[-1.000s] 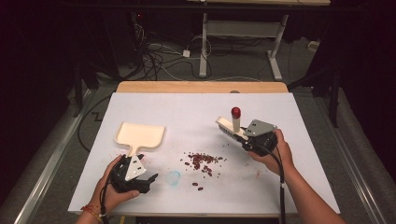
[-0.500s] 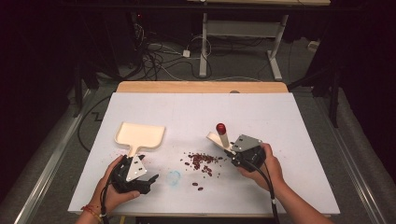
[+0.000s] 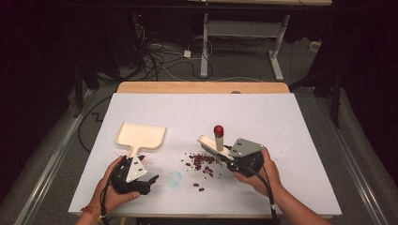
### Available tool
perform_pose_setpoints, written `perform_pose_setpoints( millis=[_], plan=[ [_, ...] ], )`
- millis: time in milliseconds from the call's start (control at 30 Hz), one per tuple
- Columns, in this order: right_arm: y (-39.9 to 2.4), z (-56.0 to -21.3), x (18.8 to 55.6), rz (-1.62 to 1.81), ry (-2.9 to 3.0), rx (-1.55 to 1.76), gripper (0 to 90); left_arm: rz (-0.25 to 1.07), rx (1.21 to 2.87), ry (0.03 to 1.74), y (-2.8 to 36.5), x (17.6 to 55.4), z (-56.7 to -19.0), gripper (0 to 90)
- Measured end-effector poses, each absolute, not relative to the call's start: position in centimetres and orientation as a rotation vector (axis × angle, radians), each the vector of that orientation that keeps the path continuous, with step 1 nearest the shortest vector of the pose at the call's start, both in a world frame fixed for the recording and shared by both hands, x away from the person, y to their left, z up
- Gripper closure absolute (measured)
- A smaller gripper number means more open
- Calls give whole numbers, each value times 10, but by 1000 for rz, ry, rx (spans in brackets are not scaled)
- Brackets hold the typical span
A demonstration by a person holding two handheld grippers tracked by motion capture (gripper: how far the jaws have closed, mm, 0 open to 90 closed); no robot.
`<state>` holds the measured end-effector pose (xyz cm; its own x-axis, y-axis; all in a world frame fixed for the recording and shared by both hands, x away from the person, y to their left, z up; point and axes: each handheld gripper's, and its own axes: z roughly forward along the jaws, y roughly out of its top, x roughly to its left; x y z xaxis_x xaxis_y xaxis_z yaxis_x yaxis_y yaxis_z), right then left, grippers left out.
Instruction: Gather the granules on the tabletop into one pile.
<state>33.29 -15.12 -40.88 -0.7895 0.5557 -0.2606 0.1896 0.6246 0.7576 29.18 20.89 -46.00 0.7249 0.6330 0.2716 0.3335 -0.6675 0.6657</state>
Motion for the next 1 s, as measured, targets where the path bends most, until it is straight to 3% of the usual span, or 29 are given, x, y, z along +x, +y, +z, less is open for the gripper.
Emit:
perform_pose_setpoints(
  millis=[267, 567, 1000],
  plan=[
    [-147, -394, 315, 1213, 2423, 517, 671, 703, 2307, 747, 213, 290, -455, 182],
    [-116, -401, 285, 1352, 2637, 362, 671, 730, 2055, 837, 242, 285, -437, 178],
    [-102, -426, 290, 1302, 2728, 382, 671, 733, 2098, 842, 238, 288, -441, 178]
  ],
)
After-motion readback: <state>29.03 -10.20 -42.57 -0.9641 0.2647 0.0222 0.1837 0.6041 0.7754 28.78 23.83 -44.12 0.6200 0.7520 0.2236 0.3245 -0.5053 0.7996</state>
